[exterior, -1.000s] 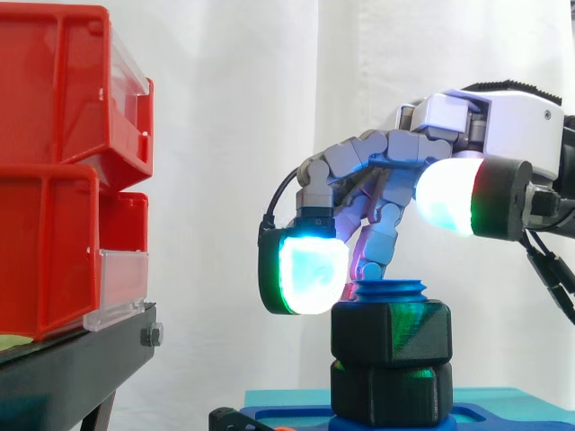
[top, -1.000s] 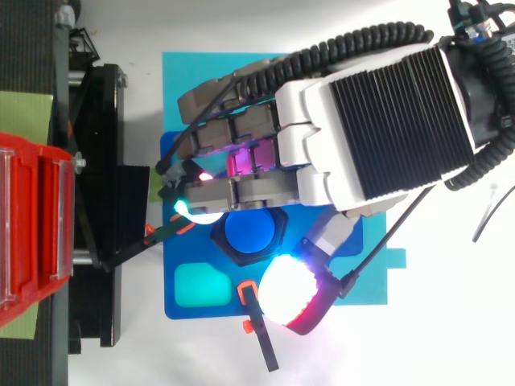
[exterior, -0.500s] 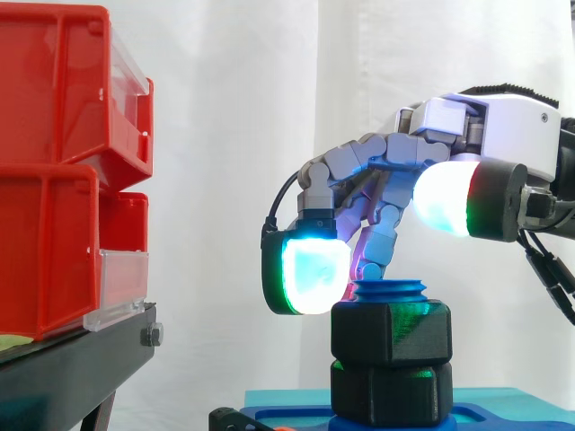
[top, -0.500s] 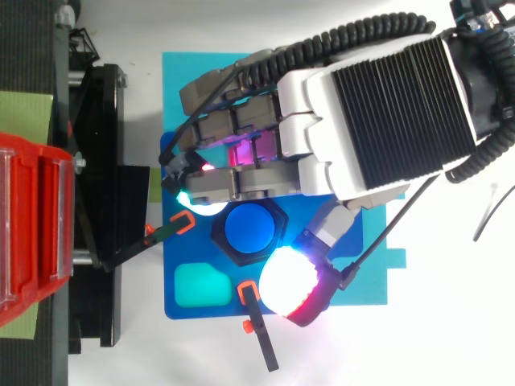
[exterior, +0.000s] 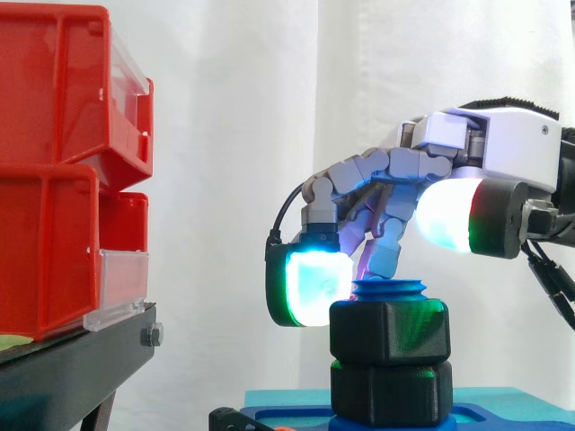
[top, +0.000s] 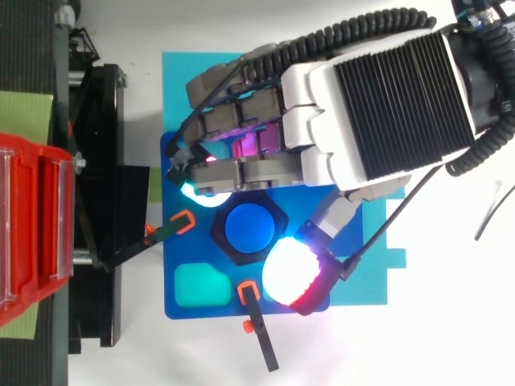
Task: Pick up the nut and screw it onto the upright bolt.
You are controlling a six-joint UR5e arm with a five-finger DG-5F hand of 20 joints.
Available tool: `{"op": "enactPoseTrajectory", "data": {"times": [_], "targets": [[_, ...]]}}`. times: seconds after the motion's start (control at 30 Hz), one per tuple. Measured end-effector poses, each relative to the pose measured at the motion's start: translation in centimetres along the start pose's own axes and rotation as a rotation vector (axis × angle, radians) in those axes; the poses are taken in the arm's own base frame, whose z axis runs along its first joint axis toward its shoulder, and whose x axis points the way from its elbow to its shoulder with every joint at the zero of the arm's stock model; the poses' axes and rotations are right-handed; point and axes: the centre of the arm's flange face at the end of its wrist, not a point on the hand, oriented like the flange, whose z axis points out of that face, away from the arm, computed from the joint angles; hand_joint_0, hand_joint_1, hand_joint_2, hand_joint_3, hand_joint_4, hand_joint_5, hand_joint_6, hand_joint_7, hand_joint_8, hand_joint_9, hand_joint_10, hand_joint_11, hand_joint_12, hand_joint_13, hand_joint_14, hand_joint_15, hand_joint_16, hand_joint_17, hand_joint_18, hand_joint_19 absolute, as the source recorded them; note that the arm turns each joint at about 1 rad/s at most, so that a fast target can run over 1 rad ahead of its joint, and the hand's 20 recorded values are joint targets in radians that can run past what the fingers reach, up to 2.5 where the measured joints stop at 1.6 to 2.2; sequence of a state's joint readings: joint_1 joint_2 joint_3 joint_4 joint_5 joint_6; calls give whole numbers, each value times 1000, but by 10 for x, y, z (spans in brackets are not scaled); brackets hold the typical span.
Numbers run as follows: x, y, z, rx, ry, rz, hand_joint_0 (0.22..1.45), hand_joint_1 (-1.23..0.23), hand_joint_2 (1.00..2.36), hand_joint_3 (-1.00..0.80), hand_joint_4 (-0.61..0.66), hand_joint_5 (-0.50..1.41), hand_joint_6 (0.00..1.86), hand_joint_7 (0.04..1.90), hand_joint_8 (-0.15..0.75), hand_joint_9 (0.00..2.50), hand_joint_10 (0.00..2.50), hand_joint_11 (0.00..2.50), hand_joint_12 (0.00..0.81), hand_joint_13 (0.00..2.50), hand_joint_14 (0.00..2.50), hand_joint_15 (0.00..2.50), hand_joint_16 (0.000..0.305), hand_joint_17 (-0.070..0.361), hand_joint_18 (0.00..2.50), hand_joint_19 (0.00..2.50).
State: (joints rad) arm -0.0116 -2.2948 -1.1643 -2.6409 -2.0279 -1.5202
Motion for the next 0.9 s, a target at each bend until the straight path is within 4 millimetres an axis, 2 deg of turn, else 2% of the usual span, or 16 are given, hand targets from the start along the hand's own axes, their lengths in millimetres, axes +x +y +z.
{"op": "enactPoseTrajectory", "data": {"times": [0.27,0.73,0.9], "targets": [[1,-3,-3,3,3,1,528,-204,1000,-500,203,14,505,1134,223,1351,4,89,185,902,0,29,32,71,639,259],[17,-6,-16,15,3,0,534,-217,1000,-500,104,76,500,1406,225,1450,4,101,173,964,2,29,29,66,709,270],[17,-10,-18,21,-1,-3,535,-218,1000,-500,91,76,532,1364,221,1476,4,103,163,997,1,34,28,63,739,293]]}}
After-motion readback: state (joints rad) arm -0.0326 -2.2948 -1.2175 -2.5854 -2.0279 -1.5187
